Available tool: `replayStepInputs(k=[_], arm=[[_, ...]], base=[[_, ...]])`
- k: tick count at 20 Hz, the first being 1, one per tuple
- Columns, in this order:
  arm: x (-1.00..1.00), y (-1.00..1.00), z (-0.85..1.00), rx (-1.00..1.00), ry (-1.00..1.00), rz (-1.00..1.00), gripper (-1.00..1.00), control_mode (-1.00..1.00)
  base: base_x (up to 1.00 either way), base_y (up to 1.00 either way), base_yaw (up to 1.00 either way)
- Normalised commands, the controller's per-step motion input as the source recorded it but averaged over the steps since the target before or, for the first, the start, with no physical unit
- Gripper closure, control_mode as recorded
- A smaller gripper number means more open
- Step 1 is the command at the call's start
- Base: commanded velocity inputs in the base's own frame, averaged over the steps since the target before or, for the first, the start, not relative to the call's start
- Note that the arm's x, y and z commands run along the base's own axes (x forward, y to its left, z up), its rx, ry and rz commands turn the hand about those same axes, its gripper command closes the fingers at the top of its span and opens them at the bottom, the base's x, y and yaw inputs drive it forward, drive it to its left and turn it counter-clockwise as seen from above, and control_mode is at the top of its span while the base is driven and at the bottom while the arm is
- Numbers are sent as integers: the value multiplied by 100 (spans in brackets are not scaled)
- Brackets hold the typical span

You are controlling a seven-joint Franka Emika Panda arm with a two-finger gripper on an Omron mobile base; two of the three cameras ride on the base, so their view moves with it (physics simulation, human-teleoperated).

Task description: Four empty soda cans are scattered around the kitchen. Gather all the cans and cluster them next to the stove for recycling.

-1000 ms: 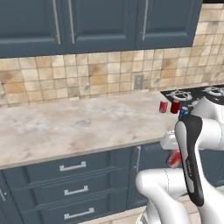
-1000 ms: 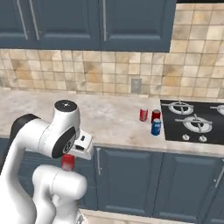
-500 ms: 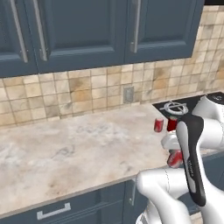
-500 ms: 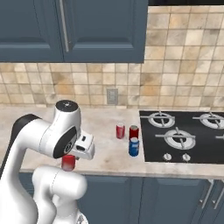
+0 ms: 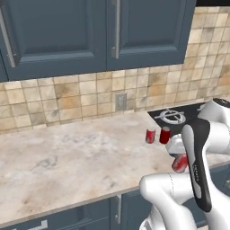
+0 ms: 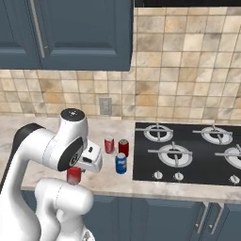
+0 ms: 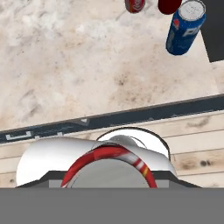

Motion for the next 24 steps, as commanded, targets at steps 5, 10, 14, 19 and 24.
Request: replayStepInputs(k=[5, 10, 14, 19, 24], arm=[[0, 0, 0, 0, 0, 0, 100, 100], [0, 0, 0, 0, 0, 0, 100, 100], [0, 0, 0, 0, 0, 0, 100, 100], [1, 0, 0, 0, 0, -1, 100, -100], [34, 22, 48, -13, 15, -8, 100, -100]], base=[[28, 0, -3], [0, 0, 0], [0, 0, 0], [0, 0, 0], [0, 0, 0]])
